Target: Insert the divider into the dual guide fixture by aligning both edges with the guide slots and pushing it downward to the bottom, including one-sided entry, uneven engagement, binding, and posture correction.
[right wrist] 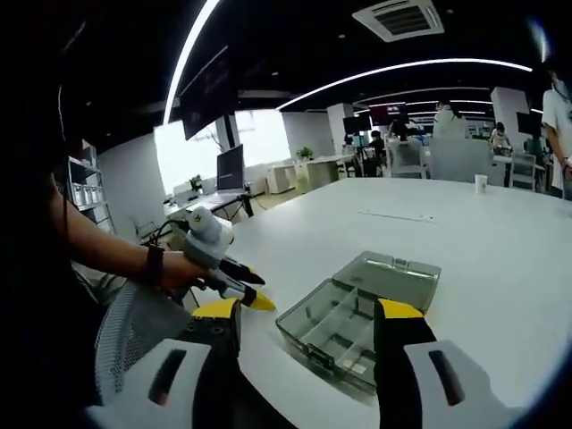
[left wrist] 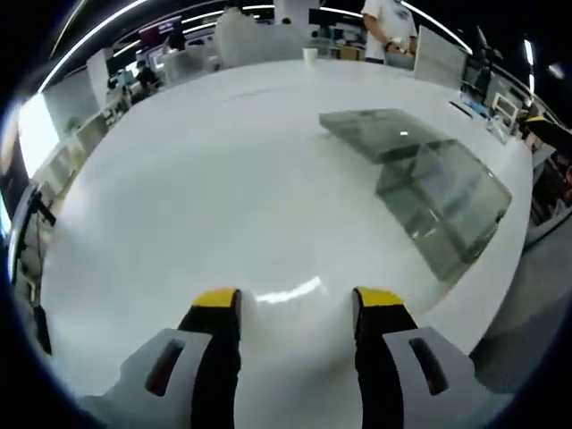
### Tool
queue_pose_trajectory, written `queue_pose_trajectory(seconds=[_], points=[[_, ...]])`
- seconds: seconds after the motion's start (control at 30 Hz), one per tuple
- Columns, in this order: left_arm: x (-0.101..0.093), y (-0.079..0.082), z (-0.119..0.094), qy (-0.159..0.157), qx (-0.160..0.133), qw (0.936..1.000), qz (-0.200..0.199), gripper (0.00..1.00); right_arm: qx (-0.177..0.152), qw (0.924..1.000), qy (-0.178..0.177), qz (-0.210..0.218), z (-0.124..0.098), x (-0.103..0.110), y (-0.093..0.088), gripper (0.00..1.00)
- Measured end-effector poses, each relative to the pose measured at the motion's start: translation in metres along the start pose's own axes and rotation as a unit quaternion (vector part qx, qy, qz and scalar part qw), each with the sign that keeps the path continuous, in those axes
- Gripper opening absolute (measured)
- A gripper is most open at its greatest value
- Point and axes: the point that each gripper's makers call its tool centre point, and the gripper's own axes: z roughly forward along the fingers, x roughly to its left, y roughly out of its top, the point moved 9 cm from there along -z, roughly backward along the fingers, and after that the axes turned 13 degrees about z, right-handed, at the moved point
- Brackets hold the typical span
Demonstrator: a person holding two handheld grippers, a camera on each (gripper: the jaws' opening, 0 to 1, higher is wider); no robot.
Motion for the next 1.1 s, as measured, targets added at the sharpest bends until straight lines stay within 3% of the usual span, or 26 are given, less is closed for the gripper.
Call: queue_pose_trajectory(seconds=[0.4,0.57,0.97,1.1], points=[[0.001,0.000,-0.001,0.005,-0.006,1.0000,-0.005,0.40,0.004,0.9999,0.004,0.010,0.001,0.001,-0.003,0.54],[0.002,-0.002,-0.003,0.009,0.000,0.9999,-0.011,0.30,0.001,0.9998,0.016,0.012,0.001,0.003,-0.002,0.54],[0.000,-0.002,-0.005,0.005,0.006,0.9998,-0.016,0.29,-0.004,0.9990,0.042,0.012,0.001,0.009,0.000,0.56],[-0.004,0.001,-0.005,-0.001,0.006,1.0000,0.001,0.28,0.003,0.9988,0.049,0.007,0.001,0.011,-0.001,0.56]])
